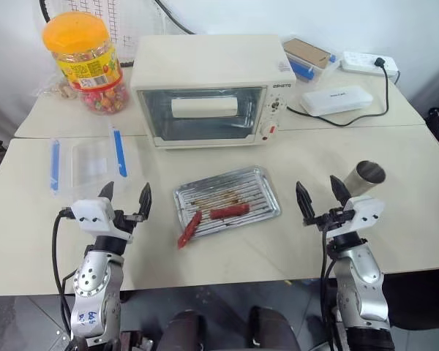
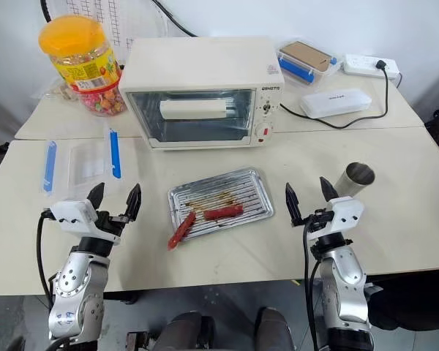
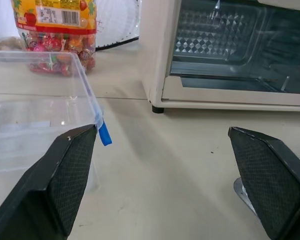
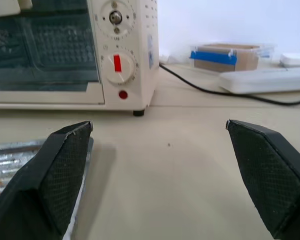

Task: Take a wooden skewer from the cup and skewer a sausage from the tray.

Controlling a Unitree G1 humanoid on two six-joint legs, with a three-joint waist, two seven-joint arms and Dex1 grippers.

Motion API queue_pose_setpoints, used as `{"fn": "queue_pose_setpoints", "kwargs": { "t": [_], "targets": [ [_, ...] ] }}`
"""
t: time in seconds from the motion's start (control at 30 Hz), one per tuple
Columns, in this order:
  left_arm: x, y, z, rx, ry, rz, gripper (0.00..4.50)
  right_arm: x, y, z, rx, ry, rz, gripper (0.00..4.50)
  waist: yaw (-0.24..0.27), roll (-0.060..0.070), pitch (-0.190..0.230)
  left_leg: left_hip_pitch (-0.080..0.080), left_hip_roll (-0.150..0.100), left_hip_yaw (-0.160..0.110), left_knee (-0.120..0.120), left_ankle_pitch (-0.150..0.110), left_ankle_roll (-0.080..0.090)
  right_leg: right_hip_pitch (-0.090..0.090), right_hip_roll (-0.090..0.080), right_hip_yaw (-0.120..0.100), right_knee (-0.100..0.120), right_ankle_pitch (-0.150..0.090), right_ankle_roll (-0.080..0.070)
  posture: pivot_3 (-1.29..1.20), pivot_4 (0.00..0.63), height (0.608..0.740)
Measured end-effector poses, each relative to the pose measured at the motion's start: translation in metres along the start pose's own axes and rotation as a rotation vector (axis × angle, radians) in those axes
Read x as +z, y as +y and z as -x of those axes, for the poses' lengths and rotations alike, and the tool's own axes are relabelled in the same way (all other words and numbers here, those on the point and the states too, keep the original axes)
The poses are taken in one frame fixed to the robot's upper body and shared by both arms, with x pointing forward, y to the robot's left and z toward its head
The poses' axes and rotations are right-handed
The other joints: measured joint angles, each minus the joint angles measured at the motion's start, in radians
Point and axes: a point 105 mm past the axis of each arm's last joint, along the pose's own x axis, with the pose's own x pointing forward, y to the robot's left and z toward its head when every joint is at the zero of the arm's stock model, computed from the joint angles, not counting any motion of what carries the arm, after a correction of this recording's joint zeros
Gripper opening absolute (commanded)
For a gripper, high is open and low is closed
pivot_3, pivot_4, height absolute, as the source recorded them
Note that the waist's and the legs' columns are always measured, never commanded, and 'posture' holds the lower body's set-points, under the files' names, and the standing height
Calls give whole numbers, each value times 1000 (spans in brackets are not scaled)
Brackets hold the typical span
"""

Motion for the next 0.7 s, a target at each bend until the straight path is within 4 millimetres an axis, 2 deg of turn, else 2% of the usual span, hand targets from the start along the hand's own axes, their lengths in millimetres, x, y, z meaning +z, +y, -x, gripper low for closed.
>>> {"fn": "queue_pose_setpoints", "kwargs": {
  "t": [0.17,0.4,0.57,0.7],
  "targets": [
    [-6,3,15,5,46,-2,4468,-4,-3,8,-10,22,-10,4500,3,0,0,0,0,0,0,0,0,0,0,0,0,0,0,0,150,740],
    [3,2,15,2,28,-11,4468,-5,-2,10,-6,34,-20,4500,0,0,0,0,0,0,0,0,0,0,0,0,0,0,0,0,150,740],
    [0,3,17,7,47,-11,4468,-5,-1,10,-2,37,-21,4500,1,0,0,0,0,0,0,0,0,0,0,0,0,0,0,0,150,740],
    [5,0,21,9,38,-12,4468,-2,-1,14,12,52,-13,4500,1,0,0,0,0,0,0,0,0,0,0,1,0,0,0,0,150,740]
  ]
}}
